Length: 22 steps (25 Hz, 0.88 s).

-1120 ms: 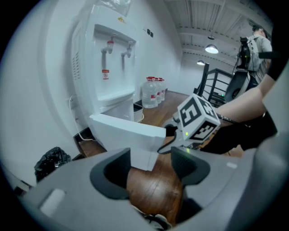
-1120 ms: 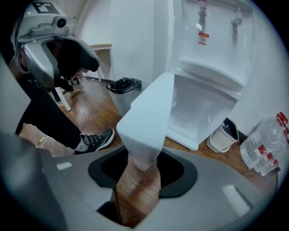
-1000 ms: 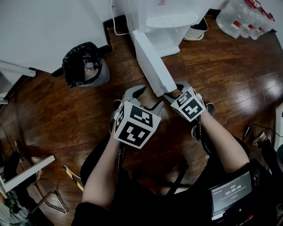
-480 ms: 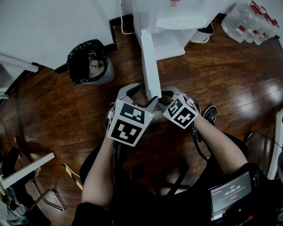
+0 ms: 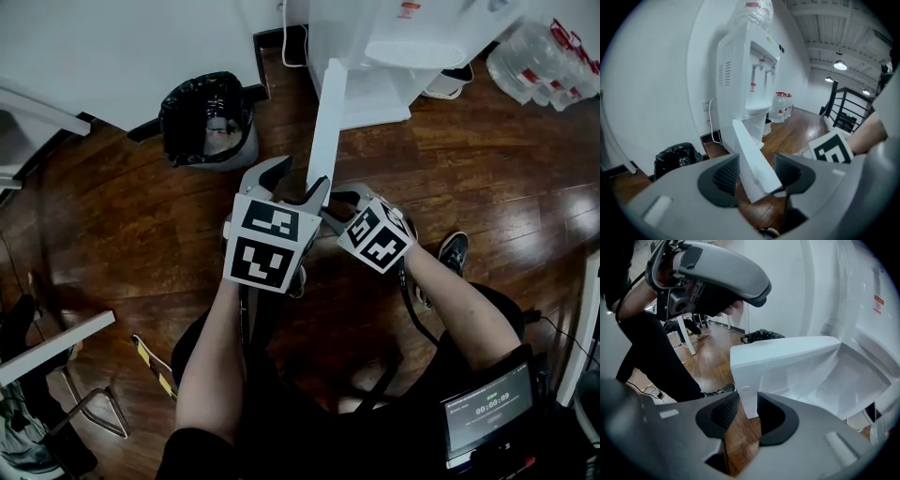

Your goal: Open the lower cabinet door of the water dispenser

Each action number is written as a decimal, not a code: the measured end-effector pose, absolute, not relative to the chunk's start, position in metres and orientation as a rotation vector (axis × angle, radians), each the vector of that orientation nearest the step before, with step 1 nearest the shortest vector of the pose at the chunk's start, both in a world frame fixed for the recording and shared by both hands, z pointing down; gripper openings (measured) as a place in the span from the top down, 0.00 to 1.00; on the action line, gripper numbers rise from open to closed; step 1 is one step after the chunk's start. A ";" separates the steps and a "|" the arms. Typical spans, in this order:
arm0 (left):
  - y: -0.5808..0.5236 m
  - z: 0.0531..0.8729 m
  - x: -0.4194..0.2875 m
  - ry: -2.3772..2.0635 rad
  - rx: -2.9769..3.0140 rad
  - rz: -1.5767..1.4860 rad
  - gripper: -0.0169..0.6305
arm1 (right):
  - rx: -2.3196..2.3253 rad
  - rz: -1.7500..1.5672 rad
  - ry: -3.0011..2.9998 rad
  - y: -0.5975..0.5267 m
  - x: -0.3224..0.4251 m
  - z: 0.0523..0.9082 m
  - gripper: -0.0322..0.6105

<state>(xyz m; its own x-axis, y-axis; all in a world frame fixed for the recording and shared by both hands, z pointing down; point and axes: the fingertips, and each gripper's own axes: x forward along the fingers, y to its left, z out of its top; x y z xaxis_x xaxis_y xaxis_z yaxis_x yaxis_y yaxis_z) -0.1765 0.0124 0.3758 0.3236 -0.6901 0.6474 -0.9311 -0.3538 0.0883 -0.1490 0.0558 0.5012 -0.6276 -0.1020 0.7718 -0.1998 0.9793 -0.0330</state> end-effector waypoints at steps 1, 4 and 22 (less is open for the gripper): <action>0.012 0.374 -0.182 -1.445 2.139 0.706 0.59 | 0.203 0.140 -2.255 0.056 -0.155 0.501 0.75; 0.014 0.371 -0.198 -1.477 2.108 0.683 0.59 | 0.184 0.119 -2.258 0.057 -0.173 0.501 0.76; 0.011 0.369 -0.257 -1.582 1.999 0.621 0.63 | 0.176 0.122 -2.348 0.043 -0.258 0.496 0.95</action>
<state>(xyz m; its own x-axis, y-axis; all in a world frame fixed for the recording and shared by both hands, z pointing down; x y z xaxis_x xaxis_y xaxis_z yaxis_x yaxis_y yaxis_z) -0.2567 0.0110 0.3687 0.2162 -0.7412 0.6355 -0.9756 -0.1894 0.1109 -0.2575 0.0427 0.4961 -0.6987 -0.0906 0.7096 -0.1635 0.9859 -0.0351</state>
